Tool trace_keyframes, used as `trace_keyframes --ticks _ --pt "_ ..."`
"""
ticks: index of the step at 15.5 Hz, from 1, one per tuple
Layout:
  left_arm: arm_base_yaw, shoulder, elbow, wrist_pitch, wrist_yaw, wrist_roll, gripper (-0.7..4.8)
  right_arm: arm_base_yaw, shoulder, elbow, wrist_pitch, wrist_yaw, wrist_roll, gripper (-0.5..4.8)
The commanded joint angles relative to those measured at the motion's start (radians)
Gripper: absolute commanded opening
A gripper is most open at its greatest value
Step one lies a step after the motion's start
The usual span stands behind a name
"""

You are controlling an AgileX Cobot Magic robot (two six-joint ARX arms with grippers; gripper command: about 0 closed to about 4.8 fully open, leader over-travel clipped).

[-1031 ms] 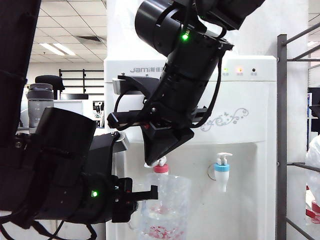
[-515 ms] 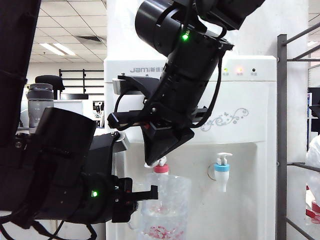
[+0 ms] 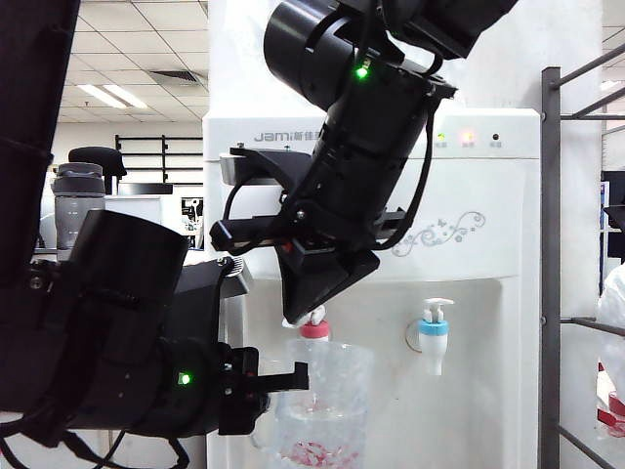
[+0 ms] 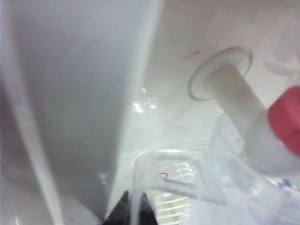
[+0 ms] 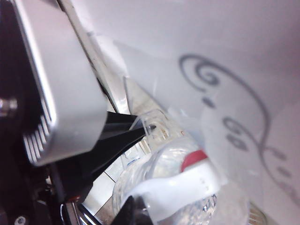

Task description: Pick up the plastic mug from the left desk, go to the hot water outlet of the water dispenser, press the vertical switch to get some water, then put the mug back on the desk.

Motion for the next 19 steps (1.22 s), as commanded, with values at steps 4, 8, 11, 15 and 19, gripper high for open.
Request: trace_keyframes --ticks 4,8,11,15,19 --pt "0.000 -0.014 0.005 0.064 -0.003 -0.007 -0.05 -0.016 0.006 -0.001 -0.024 0.035 0.026 -0.05" --pt "0.000 -0.014 0.005 0.064 -0.003 -0.006 -0.05 -0.016 0.006 -0.001 -0.024 0.035 0.026 -0.05" --pt "0.000 -0.014 0.005 0.064 -0.003 -0.007 -0.05 -0.016 0.006 -0.001 -0.024 0.035 0.026 -0.05" --pt "0.000 -0.014 0.005 0.064 -0.003 -0.006 -0.05 -0.016 0.006 -0.001 -0.025 0.035 0.026 -0.05" --pt "0.000 -0.014 0.005 0.064 -0.003 -0.006 -0.05 0.000 -0.024 -0.001 -0.064 0.041 0.026 -0.05"
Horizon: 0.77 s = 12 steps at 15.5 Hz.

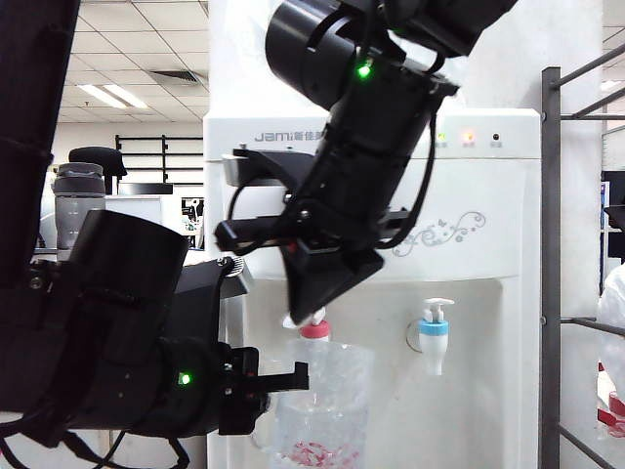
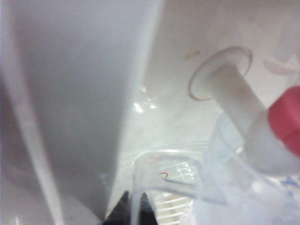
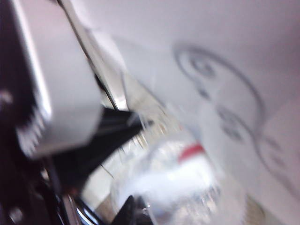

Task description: Pick up the plastic mug from the left desk, go to the hot water outlet of the water dispenser, press the vertical switch to get some water, then put the mug back on the desk.

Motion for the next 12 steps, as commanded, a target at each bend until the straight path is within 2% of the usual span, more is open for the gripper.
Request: trace_keyframes --ticks 1,4,6,9,12 --pt "0.000 -0.014 0.005 0.064 -0.003 -0.006 -0.05 0.001 -0.028 -0.001 -0.037 0.046 0.024 -0.05" --pt "0.000 -0.014 0.005 0.064 -0.003 -0.006 -0.05 0.016 -0.127 -0.001 -0.066 0.050 0.024 -0.05" --pt "0.000 -0.014 0.005 0.064 -0.003 -0.006 -0.05 0.030 -0.191 -0.001 -0.169 0.035 0.024 -0.05" --pt "0.000 -0.014 0.004 0.064 -0.003 -0.006 -0.05 0.063 -0.332 -0.001 -0.411 0.003 0.028 -0.06" --pt "0.000 -0.014 0.004 0.064 -0.003 -0.007 -0.05 0.075 -0.451 -0.001 -0.556 -0.050 0.051 -0.05"
